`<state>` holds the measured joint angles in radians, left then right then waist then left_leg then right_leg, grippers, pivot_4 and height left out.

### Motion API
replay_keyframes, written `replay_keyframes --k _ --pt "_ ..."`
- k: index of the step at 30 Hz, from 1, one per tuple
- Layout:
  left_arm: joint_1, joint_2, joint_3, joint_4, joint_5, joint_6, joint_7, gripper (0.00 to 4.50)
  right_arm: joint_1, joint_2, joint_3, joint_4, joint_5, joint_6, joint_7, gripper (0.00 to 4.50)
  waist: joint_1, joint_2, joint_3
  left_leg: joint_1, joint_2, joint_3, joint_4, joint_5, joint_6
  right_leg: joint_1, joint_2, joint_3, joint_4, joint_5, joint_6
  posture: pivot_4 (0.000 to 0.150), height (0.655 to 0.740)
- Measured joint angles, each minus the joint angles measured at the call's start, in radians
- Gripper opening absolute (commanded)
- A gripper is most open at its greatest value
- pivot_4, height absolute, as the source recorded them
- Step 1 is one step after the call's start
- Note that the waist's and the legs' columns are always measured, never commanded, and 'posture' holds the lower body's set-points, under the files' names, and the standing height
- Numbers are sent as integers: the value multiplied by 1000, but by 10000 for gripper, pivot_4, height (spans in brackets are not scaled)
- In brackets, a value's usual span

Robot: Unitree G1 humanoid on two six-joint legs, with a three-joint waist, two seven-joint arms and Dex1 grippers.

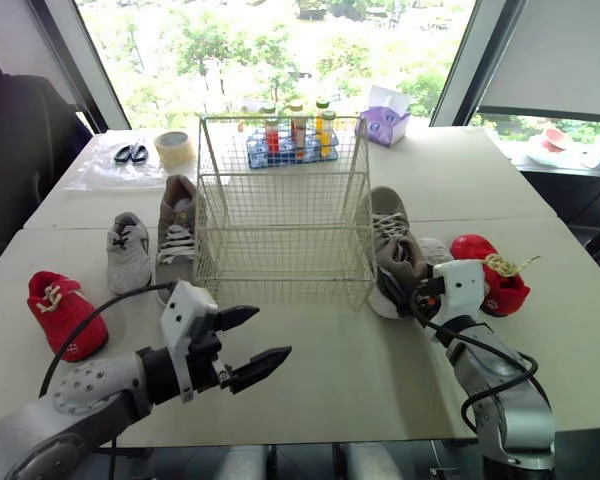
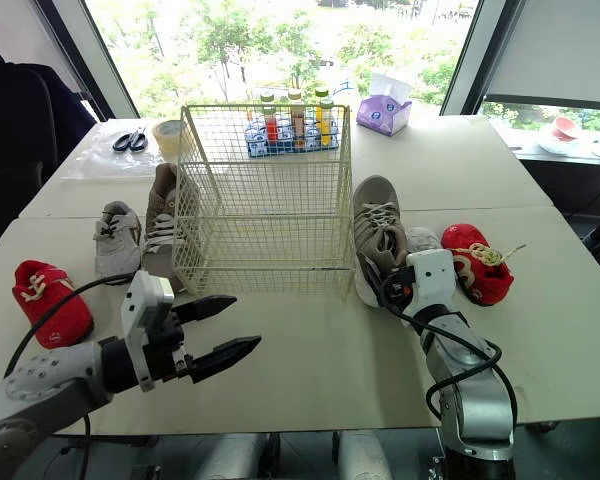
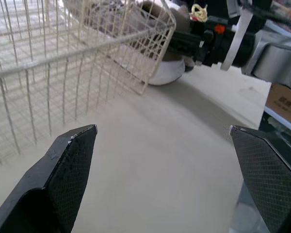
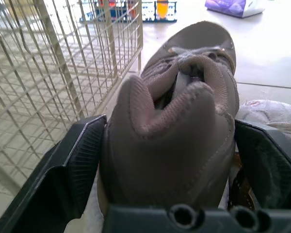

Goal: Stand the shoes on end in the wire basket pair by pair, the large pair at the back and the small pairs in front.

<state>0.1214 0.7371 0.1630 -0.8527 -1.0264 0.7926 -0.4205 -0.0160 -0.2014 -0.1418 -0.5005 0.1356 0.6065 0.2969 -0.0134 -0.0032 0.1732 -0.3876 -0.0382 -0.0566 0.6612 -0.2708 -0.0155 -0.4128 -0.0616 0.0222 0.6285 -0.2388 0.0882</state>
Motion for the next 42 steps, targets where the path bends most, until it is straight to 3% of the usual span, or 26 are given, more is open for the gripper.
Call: replay_keyframes --k 7,14,18,24,27,31,35,38,42 --pt "-103 5 -13 55 -67 54 30 45000 -21 -56 18 14 -15 6 -39 4985 -1 -8 -5 3 0 -1 0 0 0 4 0 0 -1 0 0 1500 7400" --pt "-87 55 9 79 -264 97 9 45000 -48 -56 -13 11 -17 2 -106 4985 3 -7 -2 0 0 -2 0 0 0 3 -1 -1 -4 0 0 1500 7400" --pt "-87 112 23 144 -371 123 -47 45000 -200 -61 -119 52 -55 -17 -234 4985 4 5 8 -6 -2 0 1 0 1 -5 -1 0 -2 0 0 1500 7400" --pt "-159 158 52 247 -464 144 -115 45000 -417 -157 -185 -26 -100 -87 -301 4985 -3 6 9 -12 0 -1 -4 0 1 -15 2 -1 2 2 4 1500 7400" --pt "-274 205 72 328 -564 163 -142 45000 -552 -256 -191 58 -67 -93 -235 4985 -4 7 11 -13 0 0 -4 0 1 -16 3 -1 2 1 1 1500 7400" --pt "-558 297 129 499 -629 164 -150 45000 -752 -407 -198 147 89 -136 1 4985 -3 7 12 -13 0 0 -3 0 1 -15 4 -2 2 2 4 1500 7400" --pt "-844 399 145 753 -569 182 -221 45000 -876 -540 -164 193 264 -133 278 4985 -6 4 13 -11 0 1 -4 -1 4 -14 5 -2 1 2 6 1500 7400" --pt "-1022 408 96 965 -392 153 -313 45000 -924 -600 -110 247 318 -137 430 4985 -6 4 13 -11 -1 2 -5 -1 4 -15 4 -2 2 2 7 1500 7400" --pt "-1108 388 23 1136 -194 121 -447 45000 -948 -603 -61 285 347 -159 521 4985 -5 4 14 -12 -1 2 -5 -1 4 -15 4 -2 2 2 7 1500 7400"
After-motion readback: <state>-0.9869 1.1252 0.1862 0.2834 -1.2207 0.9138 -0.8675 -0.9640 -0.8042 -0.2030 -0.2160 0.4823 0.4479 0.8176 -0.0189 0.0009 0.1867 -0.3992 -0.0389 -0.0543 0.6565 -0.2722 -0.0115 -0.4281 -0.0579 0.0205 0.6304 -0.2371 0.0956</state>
